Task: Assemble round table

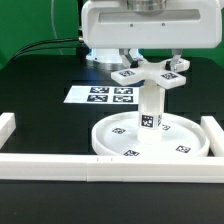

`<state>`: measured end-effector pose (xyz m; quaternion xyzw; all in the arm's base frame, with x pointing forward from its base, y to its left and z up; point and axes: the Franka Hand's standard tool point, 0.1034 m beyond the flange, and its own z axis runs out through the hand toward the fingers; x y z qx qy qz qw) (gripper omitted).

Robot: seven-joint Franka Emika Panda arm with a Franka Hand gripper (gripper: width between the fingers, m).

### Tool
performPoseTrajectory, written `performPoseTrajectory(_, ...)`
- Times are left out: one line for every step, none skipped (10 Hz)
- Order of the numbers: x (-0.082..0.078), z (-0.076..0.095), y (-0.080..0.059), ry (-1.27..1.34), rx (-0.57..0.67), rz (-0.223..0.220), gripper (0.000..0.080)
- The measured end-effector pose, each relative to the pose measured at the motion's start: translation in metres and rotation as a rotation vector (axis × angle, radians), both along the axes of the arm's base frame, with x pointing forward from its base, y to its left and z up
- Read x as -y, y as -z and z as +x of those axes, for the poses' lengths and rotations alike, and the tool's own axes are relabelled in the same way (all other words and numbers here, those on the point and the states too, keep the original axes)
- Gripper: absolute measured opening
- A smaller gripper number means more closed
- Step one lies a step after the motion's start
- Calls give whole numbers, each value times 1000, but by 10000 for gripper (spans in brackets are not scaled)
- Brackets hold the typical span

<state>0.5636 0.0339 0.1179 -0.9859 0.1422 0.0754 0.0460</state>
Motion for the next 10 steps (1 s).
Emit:
performPoseTrajectory(1, -1, 4, -2, -3, -2, 446)
performPoseTrajectory(0, -1, 6, -1, -7, -4, 446)
performPoseTrajectory(-3, -2, 8, -1, -9, -5, 446)
performPoseTrajectory(-4, -2, 9, -2, -9, -6, 446)
performPoseTrajectory(-4, -2, 10, -2, -4, -6, 446)
performPoseTrajectory(-4, -1, 10, 0, 5, -8, 446)
performPoseTrajectory(-4, -2, 10, 3, 23, -12, 446)
performPoseTrajectory(-4, -3, 9, 7, 54, -18, 446)
performPoseTrajectory(-4, -4, 9, 10, 93, -25, 446)
performPoseTrajectory(-4, -5, 9, 10, 117, -29, 446)
